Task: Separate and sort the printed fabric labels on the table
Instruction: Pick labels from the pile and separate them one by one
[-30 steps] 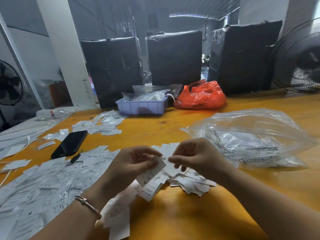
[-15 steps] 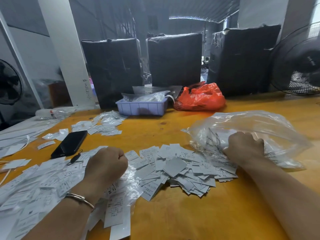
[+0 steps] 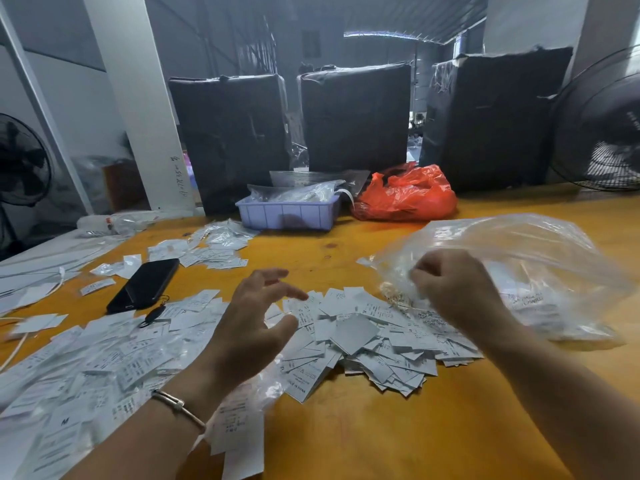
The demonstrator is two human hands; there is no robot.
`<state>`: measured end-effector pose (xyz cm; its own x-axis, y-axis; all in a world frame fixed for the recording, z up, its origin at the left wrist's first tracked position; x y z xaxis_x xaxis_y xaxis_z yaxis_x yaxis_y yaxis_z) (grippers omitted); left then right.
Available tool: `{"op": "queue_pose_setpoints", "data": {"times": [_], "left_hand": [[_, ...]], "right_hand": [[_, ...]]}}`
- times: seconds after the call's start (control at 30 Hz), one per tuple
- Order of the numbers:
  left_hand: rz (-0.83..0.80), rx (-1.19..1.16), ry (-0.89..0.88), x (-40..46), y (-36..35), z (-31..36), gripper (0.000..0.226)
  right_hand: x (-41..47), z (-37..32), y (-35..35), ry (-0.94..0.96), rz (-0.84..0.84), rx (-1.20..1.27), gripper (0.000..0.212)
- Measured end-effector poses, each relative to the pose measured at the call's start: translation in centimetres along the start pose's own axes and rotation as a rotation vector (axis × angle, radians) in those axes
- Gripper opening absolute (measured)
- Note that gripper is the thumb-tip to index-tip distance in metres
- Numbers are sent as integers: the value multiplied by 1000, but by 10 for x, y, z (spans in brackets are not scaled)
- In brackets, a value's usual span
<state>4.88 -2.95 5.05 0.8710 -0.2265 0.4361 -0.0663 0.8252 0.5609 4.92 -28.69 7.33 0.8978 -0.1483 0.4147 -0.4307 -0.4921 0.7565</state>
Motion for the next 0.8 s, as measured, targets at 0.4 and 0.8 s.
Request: {"op": "queue_pose_setpoints", "data": {"times": [0.4,0.8], "left_hand": [[-181,-502,44,-6,-21,20,38],[-181,-592,149,-6,-21,13,33]], "right_hand": [[-51,-54,-68,70,-795,751,25],[-33,-44,-51,191,-431,619,10]]}}
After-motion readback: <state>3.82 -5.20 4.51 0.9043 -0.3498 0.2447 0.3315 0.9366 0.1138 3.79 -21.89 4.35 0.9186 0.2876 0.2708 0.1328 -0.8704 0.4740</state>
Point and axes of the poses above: each hand's wrist, its own x-axis towards the middle knuckle, its own y-axis out of the back of the hand, z = x × y, the point moved 7 cm from there along x, towards the middle knuckle, and after that the axes turned 14 degrees about -x, right-handed, at the moved point
